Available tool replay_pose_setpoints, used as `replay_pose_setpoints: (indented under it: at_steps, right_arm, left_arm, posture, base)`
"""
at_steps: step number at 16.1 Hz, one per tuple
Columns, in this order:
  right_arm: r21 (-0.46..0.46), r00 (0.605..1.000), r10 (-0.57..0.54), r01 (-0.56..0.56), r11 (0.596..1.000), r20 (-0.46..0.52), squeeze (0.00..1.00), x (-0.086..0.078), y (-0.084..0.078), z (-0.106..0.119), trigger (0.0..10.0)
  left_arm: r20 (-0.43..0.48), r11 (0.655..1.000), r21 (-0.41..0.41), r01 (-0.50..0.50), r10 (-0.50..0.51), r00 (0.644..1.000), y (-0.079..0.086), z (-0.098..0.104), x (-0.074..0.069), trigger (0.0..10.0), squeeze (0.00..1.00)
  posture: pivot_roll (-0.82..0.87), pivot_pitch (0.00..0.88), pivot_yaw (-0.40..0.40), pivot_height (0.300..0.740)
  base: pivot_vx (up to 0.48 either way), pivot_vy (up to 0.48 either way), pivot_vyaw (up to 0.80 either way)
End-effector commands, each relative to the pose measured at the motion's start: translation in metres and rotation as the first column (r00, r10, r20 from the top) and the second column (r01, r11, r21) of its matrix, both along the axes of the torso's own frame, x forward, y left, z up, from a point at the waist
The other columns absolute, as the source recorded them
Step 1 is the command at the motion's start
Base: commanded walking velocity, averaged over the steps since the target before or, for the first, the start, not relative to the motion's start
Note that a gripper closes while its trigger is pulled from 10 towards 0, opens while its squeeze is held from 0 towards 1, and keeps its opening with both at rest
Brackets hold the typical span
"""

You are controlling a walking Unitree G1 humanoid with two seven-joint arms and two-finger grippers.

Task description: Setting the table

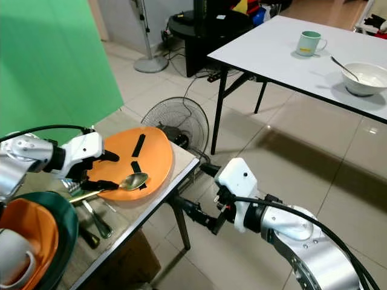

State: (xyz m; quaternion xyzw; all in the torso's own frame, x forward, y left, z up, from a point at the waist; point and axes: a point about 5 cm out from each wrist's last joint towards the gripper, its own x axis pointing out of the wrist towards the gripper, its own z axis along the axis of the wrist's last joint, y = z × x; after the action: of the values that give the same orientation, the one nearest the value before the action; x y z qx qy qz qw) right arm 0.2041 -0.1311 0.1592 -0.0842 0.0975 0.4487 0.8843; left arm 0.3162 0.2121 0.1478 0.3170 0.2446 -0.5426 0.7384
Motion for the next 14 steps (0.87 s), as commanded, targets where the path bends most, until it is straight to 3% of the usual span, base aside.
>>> replay_pose_setpoints:
  at_steps: [1, 6, 14]
  right_arm:
    - [0.009, 0.999, 0.035, -0.035, 0.999, 0.0, 0.0, -0.005, 0.006, 0.003, 10.0]
    - [0.0, 0.997, 0.068, -0.068, 0.998, -0.027, 0.0, -0.012, 0.007, 0.001, 10.0]
    - [-0.003, 0.996, 0.078, -0.078, 0.997, -0.035, 0.0, -0.014, 0.008, 0.003, 10.0]
  left_arm:
    - [-0.004, 1.0, 0.024, 0.002, -0.002, 1.0, 0.001, 0.0, 0.003, 0.0, 0.0]
    - [-0.073, 0.997, 0.052, -0.064, 0.068, 0.995, 0.006, -0.019, 0.009, 0.0, 0.0]
    - [-0.142, 0.996, 0.087, -0.018, 0.031, 0.989, 0.001, -0.033, 0.007, 0.0, 0.0]
  posture:
    - [0.06, 0.0, 0.1, 0.74]
    - [0.06, 0.0, 0.099, 0.74]
    - [0.05, 0.0, 0.099, 0.74]
  base:
    - [0.0, 0.0, 0.0]
    - [0.0, 0.0, 0.0]
    - [0.0, 0.0, 0.0]
